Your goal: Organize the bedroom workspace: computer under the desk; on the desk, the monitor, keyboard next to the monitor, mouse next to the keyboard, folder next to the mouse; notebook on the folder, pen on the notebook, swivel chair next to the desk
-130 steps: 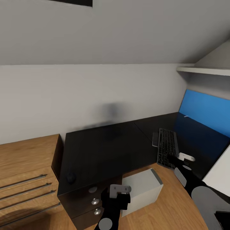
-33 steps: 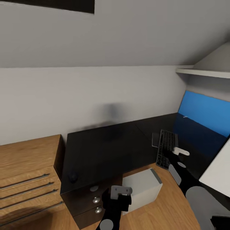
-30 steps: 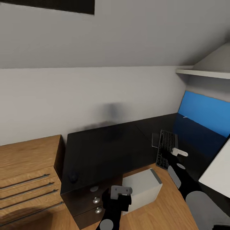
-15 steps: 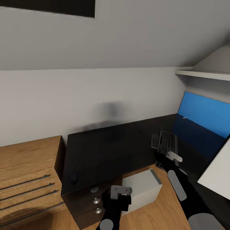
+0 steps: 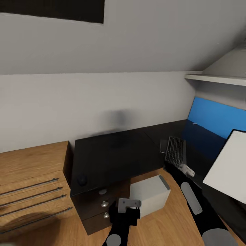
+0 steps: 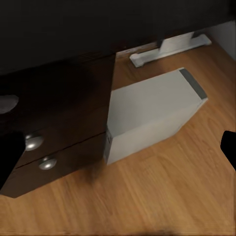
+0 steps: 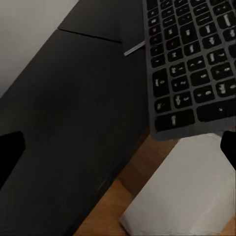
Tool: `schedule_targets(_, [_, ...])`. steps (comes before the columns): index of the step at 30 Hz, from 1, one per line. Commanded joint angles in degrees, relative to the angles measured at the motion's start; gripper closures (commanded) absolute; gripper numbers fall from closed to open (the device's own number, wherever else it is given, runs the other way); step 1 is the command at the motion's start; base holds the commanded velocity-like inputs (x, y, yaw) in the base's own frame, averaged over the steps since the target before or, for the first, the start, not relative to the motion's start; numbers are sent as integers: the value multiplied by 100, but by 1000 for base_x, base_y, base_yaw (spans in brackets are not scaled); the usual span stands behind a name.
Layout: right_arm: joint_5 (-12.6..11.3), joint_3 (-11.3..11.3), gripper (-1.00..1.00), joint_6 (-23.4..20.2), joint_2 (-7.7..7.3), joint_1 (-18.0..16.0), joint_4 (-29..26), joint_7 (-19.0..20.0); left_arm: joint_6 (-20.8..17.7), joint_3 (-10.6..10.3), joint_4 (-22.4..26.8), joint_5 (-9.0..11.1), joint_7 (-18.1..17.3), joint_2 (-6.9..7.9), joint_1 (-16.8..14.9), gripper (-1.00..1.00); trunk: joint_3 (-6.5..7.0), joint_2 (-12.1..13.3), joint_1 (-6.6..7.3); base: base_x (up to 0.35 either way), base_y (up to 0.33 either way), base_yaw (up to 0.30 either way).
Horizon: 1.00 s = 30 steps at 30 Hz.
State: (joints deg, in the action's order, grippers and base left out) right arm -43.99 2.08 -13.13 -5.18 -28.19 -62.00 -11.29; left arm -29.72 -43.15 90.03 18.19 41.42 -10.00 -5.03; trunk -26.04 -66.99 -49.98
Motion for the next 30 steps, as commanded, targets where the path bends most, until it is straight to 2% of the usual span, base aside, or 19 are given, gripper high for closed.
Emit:
schedule_targets(1, [-48, 4, -100, -23, -1, -2, -10, -35, -16, -9, 6, 44, 50, 0, -6, -100, -6, -5, 3, -334, 0, 0])
schedule_targets(20, [-48, 12, -100, 39, 23, -2, 330, -16, -15, -25, 15, 43, 53, 0, -6, -100, -6, -5, 3, -315, 0, 0])
schedule_targets(27, [-59, 21, -100, 44, 31, -2, 474, 72, -16, -274, 36, 37, 65, 0, -6, -100, -6, -5, 3, -78, 0, 0])
schedule_targets(30, [-63, 77, -100, 40, 33, -2, 631, 342, -16, -334, 44, 36, 72, 0, -6, -100, -24, -45, -19, -19, 0, 0])
